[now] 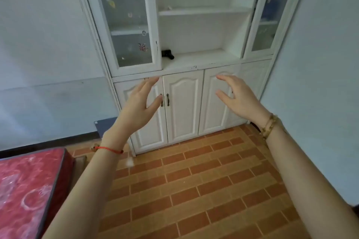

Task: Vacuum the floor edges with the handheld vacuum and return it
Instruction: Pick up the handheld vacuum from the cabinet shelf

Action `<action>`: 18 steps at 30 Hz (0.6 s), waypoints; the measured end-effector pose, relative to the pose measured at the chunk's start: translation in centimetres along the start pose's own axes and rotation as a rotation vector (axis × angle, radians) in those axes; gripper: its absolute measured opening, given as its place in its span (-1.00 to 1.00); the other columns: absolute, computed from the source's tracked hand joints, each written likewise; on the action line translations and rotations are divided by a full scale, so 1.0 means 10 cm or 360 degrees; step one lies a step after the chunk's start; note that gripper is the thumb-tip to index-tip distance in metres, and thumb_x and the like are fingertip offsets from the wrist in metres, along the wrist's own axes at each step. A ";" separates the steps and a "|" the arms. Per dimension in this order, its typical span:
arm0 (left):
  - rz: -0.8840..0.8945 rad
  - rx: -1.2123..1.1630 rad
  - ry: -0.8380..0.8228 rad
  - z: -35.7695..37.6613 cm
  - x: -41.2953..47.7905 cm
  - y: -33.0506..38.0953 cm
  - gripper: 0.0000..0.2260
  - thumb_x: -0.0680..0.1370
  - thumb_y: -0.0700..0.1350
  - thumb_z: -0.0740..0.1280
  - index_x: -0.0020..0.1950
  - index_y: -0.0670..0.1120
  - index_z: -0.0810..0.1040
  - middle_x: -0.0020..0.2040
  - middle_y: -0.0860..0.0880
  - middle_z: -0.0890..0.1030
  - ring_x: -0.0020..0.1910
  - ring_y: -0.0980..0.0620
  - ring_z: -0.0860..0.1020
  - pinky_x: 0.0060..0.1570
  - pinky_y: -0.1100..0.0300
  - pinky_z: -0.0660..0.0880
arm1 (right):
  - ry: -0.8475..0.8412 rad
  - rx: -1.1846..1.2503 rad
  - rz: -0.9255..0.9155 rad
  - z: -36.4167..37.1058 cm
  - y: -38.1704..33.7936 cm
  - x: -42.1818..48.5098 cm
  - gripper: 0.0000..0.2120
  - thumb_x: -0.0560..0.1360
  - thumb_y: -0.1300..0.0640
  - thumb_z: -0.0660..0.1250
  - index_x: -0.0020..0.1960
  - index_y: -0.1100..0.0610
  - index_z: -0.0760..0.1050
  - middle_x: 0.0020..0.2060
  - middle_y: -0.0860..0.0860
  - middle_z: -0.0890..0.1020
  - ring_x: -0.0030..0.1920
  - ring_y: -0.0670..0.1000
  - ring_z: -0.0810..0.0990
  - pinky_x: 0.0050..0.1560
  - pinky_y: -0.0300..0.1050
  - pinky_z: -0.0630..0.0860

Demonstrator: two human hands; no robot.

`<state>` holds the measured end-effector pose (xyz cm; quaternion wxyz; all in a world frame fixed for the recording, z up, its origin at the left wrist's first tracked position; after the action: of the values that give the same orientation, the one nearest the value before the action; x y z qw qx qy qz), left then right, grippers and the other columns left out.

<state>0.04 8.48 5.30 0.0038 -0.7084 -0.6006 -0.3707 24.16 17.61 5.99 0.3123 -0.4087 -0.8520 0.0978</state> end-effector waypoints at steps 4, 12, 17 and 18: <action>-0.0037 -0.0031 -0.0071 0.20 0.15 -0.24 -0.53 0.65 0.03 0.23 0.55 -0.01 0.25 0.49 0.01 0.37 0.39 -0.06 0.43 0.39 -0.07 0.38 | -0.0001 -0.0022 0.0048 0.19 0.09 0.17 -0.54 0.62 0.03 0.23 0.47 0.14 0.30 0.41 0.07 0.41 0.43 0.06 0.31 0.38 -0.17 0.16; -0.0140 -0.0091 -0.0181 0.65 0.39 -0.68 -0.52 0.66 0.03 0.23 0.56 0.02 0.24 0.51 0.04 0.35 0.21 -0.18 0.54 0.30 0.00 0.43 | -0.0115 0.0011 0.0155 0.65 0.47 0.47 -0.53 0.62 0.01 0.21 0.49 0.12 0.29 0.43 0.04 0.40 0.45 0.02 0.28 0.38 -0.20 0.14; -0.0203 -0.0080 -0.0231 0.97 0.60 -0.96 -0.52 0.65 0.02 0.24 0.56 0.02 0.24 0.50 0.01 0.37 0.19 -0.22 0.54 0.25 -0.07 0.48 | -0.0147 0.0045 0.0177 0.91 0.82 0.72 -0.53 0.62 0.00 0.20 0.49 0.12 0.29 0.43 0.02 0.39 0.45 0.01 0.28 0.38 -0.22 0.12; -0.0212 -0.0083 -0.0241 1.04 0.67 -1.01 -0.52 0.65 0.02 0.24 0.56 0.03 0.24 0.50 0.01 0.36 0.23 -0.19 0.53 0.28 -0.08 0.47 | -0.0159 0.0053 0.0184 0.97 0.91 0.78 -0.53 0.62 -0.01 0.20 0.49 0.11 0.28 0.43 0.02 0.39 0.45 0.00 0.28 0.38 -0.21 0.12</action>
<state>-3.19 21.65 -3.11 -0.0847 -0.6926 -0.6352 -0.3311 20.34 30.28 -1.90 0.2701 -0.4465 -0.8397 0.1501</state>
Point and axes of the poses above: each hand's wrist, its own x-axis towards the middle knuckle, its own z-axis out of the palm, y = z × x, the point moved 10 cm from there along x, towards the middle knuckle
